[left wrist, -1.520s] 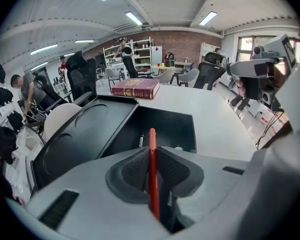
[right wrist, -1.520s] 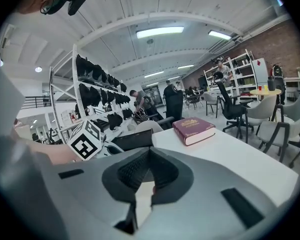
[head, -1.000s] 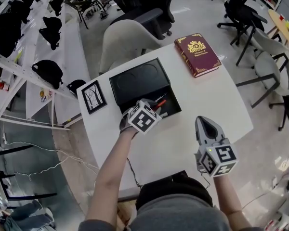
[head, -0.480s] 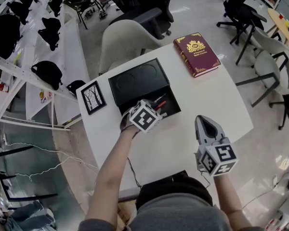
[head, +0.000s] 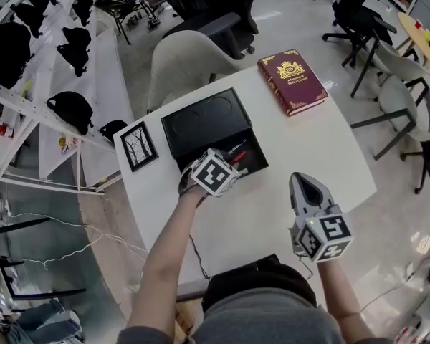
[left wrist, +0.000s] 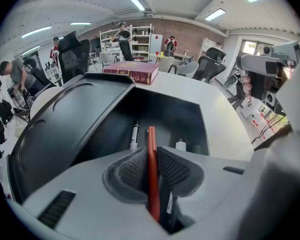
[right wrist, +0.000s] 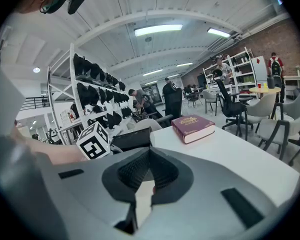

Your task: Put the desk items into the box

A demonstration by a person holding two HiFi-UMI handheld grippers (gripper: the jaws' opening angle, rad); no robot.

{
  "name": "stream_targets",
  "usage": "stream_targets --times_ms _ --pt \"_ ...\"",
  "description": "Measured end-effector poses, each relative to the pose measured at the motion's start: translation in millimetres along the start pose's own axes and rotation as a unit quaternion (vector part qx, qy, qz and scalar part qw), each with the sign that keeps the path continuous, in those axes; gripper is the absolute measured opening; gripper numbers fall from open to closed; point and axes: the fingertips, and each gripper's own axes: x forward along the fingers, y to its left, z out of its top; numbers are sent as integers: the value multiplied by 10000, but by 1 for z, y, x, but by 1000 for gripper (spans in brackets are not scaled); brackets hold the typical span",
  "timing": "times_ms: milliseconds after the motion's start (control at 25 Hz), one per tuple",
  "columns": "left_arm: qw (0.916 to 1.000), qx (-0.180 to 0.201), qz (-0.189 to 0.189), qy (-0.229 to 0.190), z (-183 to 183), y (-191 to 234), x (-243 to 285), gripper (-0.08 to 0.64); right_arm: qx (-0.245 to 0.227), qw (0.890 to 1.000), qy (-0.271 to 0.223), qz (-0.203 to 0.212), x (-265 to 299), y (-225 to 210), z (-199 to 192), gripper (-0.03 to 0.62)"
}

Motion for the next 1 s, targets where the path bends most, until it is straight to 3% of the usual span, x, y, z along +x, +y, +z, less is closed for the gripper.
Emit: stream_targets --times_ms 160,520,1000 --pt "9999 -10 105 -6 -1 1 -2 57 -1 10000 -18 21 -1 1 0 5" --pt "9973 -139 455 -565 18 4 -27 61 -7 9999 -49 95 -1 3 4 5" --pt "9802 -449 1214 -1499 37 10 -90 60 -12 9994 -194 281 -4 10 12 5"
